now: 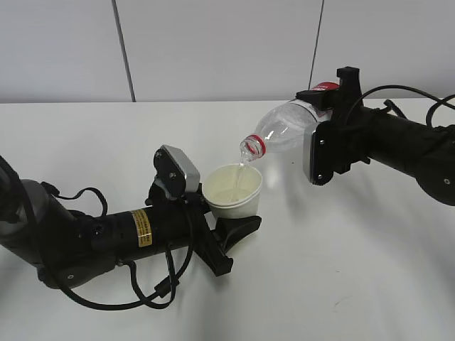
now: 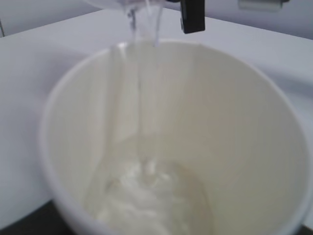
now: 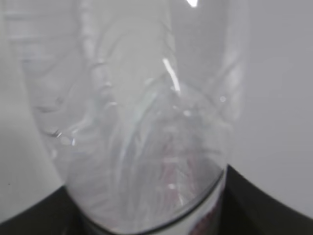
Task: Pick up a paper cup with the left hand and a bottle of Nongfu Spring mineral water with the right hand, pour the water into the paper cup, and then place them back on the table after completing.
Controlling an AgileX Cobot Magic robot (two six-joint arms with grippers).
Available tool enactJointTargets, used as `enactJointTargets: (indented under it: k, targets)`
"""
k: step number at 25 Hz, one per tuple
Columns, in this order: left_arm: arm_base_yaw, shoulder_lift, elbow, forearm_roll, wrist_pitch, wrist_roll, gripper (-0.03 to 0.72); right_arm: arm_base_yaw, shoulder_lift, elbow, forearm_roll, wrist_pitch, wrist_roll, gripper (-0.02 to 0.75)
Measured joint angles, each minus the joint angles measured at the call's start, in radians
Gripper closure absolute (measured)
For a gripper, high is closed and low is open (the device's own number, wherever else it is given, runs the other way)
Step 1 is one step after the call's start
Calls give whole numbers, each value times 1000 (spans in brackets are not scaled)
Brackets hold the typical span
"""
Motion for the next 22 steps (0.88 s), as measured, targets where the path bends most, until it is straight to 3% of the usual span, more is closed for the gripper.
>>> enactJointTargets:
  k: [22]
  targets:
    - [0, 0, 0, -8, 4, 0, 284, 0, 0, 53, 19, -74, 116, 363]
